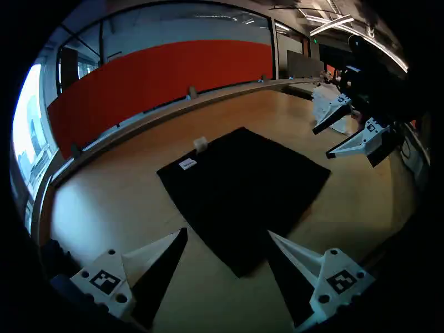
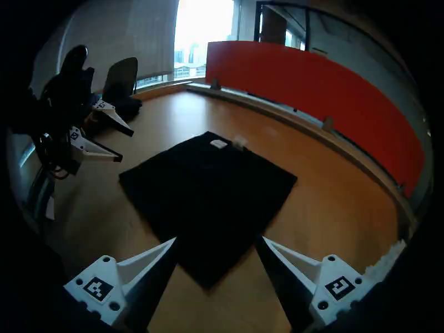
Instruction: Fold towel
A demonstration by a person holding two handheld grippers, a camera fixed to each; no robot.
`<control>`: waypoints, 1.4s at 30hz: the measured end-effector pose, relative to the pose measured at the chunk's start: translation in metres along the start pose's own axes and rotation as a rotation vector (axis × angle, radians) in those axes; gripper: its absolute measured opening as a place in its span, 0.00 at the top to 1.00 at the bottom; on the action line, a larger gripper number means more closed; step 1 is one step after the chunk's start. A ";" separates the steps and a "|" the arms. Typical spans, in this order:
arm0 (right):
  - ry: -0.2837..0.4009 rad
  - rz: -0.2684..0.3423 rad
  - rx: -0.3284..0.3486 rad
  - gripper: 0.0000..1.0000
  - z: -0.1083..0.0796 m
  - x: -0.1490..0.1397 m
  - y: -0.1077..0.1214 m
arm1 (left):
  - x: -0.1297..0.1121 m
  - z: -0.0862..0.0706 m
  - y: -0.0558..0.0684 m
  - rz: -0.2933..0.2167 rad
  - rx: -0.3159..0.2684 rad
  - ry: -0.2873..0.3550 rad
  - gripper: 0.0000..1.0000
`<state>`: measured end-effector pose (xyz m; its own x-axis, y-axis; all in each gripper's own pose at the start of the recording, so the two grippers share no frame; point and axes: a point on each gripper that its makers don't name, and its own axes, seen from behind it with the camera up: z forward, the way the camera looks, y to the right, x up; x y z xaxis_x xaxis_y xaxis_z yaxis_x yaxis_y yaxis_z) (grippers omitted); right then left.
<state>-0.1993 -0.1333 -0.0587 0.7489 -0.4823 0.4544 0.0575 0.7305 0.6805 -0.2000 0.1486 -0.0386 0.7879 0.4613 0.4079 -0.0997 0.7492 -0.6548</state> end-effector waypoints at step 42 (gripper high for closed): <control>-0.134 -0.002 0.096 0.11 0.017 -0.066 -0.011 | -0.064 0.031 0.024 -0.028 -0.098 -0.158 0.06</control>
<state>-0.2609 -0.1178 -0.0864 0.6534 -0.5485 0.5217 -0.0097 0.6830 0.7304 -0.2714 0.1514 -0.0607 0.6832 0.5157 0.5169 -0.0134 0.7167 -0.6972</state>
